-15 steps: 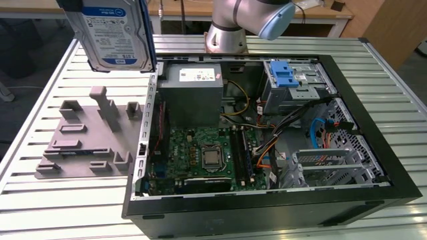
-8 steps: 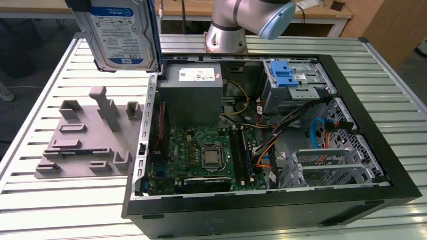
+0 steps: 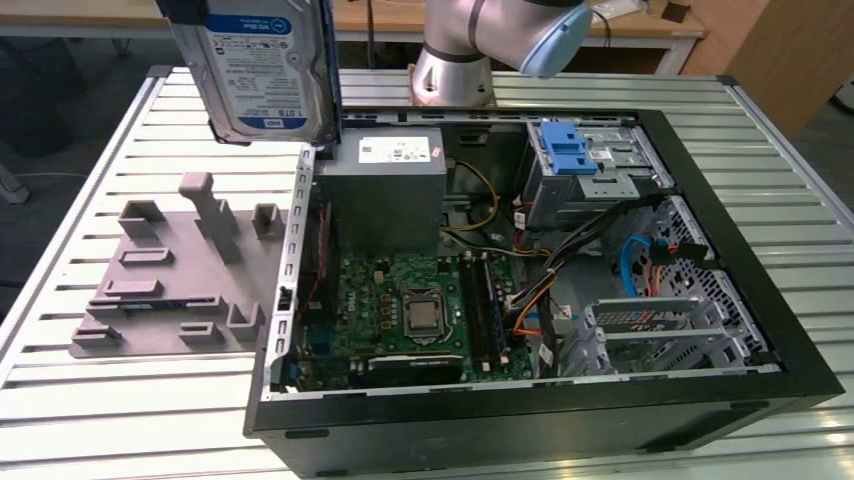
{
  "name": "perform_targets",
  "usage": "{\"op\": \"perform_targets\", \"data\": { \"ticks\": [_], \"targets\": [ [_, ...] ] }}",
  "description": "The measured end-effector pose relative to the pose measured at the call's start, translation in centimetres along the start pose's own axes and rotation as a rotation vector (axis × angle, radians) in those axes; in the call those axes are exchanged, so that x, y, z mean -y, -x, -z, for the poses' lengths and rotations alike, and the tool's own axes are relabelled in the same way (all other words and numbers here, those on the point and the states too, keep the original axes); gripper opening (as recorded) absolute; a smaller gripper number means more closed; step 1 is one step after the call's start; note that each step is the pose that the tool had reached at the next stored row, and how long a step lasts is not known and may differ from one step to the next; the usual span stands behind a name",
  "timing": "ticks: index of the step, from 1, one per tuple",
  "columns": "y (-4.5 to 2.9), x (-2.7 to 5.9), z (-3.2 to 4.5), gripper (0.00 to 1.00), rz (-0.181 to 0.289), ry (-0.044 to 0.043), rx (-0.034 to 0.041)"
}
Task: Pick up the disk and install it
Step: 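Pick up the disk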
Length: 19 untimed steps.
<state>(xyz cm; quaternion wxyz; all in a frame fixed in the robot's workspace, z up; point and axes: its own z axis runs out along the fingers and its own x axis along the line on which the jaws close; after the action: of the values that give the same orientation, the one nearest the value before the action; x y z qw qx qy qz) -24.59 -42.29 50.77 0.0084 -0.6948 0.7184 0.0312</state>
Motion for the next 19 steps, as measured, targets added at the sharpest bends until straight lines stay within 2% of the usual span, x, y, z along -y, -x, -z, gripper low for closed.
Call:
{"op": "perform_targets", "data": {
  "ticks": [4,9,19],
  "targets": [
    [-0.11,1.05,0.04,0.36,0.000,0.0004,-0.0001],
    [-0.67,1.41,0.02,0.36,0.000,0.0003,0.0000],
    [-0.77,2.63,0.02,0.36,0.000,0.0003,-0.0002]
  ]
}}
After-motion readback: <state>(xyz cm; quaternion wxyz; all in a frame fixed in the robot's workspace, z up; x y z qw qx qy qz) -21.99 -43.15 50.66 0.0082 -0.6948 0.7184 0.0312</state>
